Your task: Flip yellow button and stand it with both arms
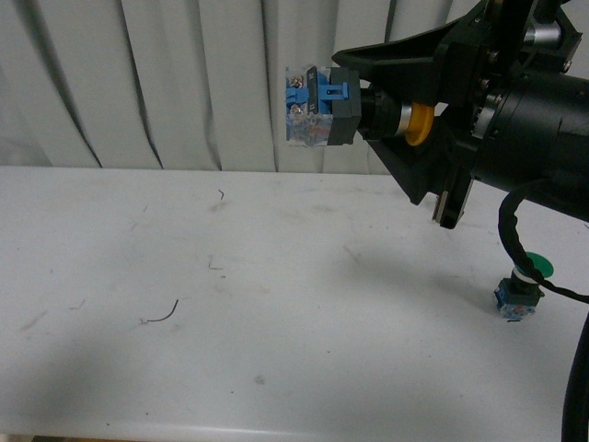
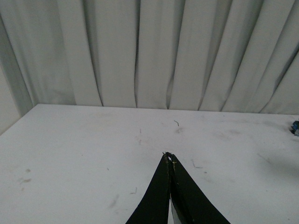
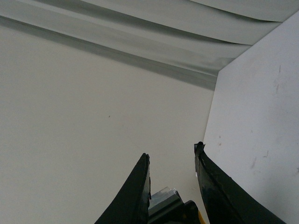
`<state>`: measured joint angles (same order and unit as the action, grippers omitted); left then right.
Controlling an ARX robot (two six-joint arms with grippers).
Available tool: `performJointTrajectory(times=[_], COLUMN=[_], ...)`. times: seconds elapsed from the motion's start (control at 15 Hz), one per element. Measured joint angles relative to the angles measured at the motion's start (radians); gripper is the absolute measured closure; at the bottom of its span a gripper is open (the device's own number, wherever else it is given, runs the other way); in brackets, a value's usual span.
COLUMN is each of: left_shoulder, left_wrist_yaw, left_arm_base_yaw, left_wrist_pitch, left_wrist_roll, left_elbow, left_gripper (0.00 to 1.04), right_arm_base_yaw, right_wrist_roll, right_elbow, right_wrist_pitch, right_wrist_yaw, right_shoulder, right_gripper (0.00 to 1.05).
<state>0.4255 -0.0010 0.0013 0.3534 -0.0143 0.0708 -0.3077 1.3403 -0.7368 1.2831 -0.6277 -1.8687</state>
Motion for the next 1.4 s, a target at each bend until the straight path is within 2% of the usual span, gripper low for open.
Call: performJointTrajectory(times=[0.87, 1.0, 1.27, 1.33, 1.4], left_shoulder=[-0.254, -0.410, -0.417, -0.417, -0.417], left_wrist_yaw=[0.000, 0.000, 0.000, 0.000, 0.000], left_arm_base_yaw=[-0.002, -0.002, -0.002, -0.002, -0.002], left_wrist_pitch=[-0.179, -0.365, -0.354, -0.359, -0.357], left_wrist_roll=[0.000, 0.000, 0.000, 0.000, 0.000], left_elbow=[-0.062, -0.061, -0.061, -0.061, -0.061], left_gripper=[1.03, 1.03, 1.03, 0.99, 0.88], right_arm_base_yaw=[-0.026, -0.026, -0.026, -0.026, -0.025], right_wrist_roll=[-0.033, -0.033, -0.051, -0.093, -0.154], right_elbow=[0.000, 0.000, 0.000, 0.000, -0.008], right_wrist_pitch=[0.000, -0.001, -0.002, -0.004, -0.004], right_wrist_yaw=[0.010, 0.011, 0.023, 0.042, 0.077], right_shoulder=[0.005, 0.005, 0.006, 0.014, 0.033], right_gripper=[0.75, 0.75, 0.75, 0.75, 0.75])
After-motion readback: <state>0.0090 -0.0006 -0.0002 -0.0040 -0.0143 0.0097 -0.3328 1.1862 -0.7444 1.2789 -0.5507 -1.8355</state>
